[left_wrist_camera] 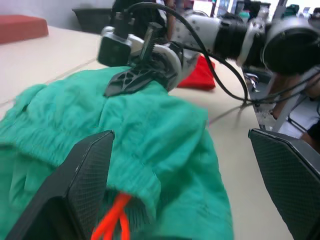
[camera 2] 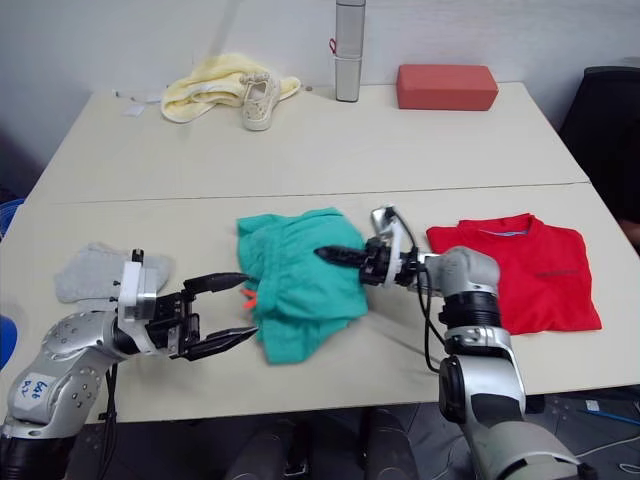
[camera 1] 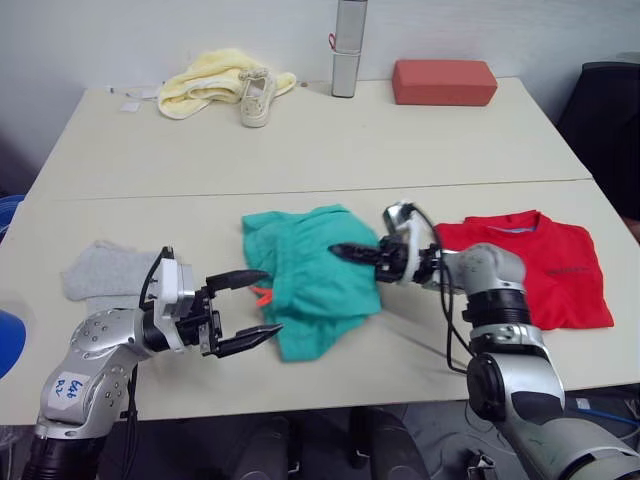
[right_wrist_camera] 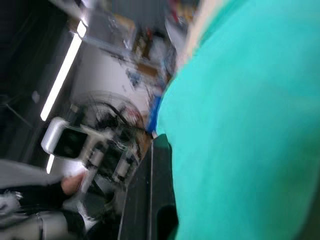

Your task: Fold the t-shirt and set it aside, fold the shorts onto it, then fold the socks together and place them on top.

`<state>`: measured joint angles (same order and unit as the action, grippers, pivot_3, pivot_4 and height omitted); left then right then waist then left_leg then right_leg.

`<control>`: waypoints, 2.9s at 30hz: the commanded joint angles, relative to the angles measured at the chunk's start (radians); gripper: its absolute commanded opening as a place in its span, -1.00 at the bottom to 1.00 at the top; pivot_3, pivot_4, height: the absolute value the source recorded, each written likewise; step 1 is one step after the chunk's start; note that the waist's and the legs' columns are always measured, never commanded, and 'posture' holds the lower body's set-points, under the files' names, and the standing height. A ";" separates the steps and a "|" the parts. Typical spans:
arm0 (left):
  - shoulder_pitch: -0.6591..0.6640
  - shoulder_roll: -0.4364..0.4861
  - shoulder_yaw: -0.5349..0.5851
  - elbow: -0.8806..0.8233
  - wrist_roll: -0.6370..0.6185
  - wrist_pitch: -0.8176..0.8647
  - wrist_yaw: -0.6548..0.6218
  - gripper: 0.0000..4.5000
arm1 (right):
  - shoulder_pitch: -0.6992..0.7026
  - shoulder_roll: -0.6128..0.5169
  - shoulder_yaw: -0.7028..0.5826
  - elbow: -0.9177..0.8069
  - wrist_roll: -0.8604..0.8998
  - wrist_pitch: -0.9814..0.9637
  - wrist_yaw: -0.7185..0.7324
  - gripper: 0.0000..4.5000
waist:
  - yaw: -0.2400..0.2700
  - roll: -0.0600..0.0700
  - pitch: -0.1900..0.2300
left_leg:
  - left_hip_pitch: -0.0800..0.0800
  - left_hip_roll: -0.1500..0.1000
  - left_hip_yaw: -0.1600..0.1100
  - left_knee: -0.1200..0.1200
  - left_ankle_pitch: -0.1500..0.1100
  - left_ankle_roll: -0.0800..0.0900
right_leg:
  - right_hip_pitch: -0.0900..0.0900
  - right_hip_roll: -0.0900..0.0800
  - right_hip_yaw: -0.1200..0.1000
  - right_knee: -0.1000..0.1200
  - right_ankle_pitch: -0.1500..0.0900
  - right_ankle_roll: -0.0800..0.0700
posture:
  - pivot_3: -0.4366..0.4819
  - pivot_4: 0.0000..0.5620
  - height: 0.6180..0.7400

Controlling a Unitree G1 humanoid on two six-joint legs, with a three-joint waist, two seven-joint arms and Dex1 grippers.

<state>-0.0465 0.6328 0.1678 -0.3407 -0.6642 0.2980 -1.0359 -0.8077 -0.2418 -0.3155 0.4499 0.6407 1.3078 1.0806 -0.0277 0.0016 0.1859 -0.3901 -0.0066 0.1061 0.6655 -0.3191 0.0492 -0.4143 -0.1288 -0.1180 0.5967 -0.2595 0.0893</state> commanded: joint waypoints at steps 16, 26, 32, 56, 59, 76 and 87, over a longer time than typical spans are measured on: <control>-0.281 -0.134 -0.153 0.286 0.040 -0.040 -0.142 1.00 | 0.065 -0.032 -0.583 -0.591 0.448 -0.336 -0.726 -0.99 | 0.000 0.004 0.002 | 0.000 0.000 0.005 -0.001 0.004 0.007 | -0.001 0.003 0.003 0.001 0.000 0.000 | -0.05 -0.47 1.00; -0.352 -0.161 -0.174 0.381 0.073 -0.070 -0.199 1.00 | 0.033 -0.113 -0.592 -0.464 0.368 -0.723 -0.872 -0.99 | 0.000 0.004 0.002 | 0.002 0.001 0.011 -0.001 0.005 0.009 | -0.003 0.004 0.009 0.004 0.000 0.001 | -0.05 -0.47 1.00; -0.336 -0.157 -0.167 0.364 0.075 -0.066 -0.202 1.00 | 0.277 0.070 -0.585 -0.714 0.445 -0.827 -1.012 -0.99 | 0.003 0.004 0.002 | 0.001 0.001 0.011 0.000 0.006 0.010 | -0.003 0.003 0.009 0.003 0.000 0.001 | -0.05 -0.47 1.00; -0.232 -0.163 -0.159 0.226 0.056 0.002 -0.126 1.00 | 0.729 0.150 -0.309 -0.795 0.438 -0.817 -1.352 -0.99 | -0.002 0.006 0.001 | 0.004 0.001 0.010 -0.002 0.004 0.008 | -0.003 0.002 0.012 0.002 0.000 0.000 | -0.05 -0.47 1.00; -0.233 -0.164 -0.158 0.228 0.056 -0.002 -0.123 1.00 | 0.702 0.153 -0.279 -0.787 0.401 -0.820 -1.390 -0.99 | 0.000 0.007 0.001 | 0.004 0.001 0.010 -0.002 0.004 0.008 | -0.004 0.002 0.012 0.002 0.000 0.000 | -0.05 -0.47 1.00; -0.227 -0.144 -0.145 0.232 0.066 -0.017 -0.126 1.00 | 0.805 -0.093 -0.324 -0.836 0.677 -0.559 -1.512 0.07 | 0.006 0.007 0.001 | 0.003 0.001 0.010 -0.002 0.004 0.010 | -0.004 0.002 0.011 0.004 0.000 0.000 | -0.05 -0.47 1.00; -0.156 -0.089 -0.068 0.199 0.054 -0.009 -0.087 1.00 | 1.215 -0.671 -0.615 -0.727 0.872 -0.303 -0.978 0.98 | 0.029 0.007 0.001 | 0.003 0.001 0.010 -0.002 -0.002 0.020 | 0.000 0.001 0.011 -0.006 0.001 0.002 | -0.05 -0.47 1.00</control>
<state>-0.2147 0.5299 0.0658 -0.0975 -0.5920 0.2929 -1.1356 0.3724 -0.8512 -0.8663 -0.2526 1.5874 0.9922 -0.1197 0.0013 0.0090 0.1873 -0.3870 -0.0059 0.1159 0.6640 -0.3211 0.0698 -0.4141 -0.1275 -0.1073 0.5904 -0.2587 0.0914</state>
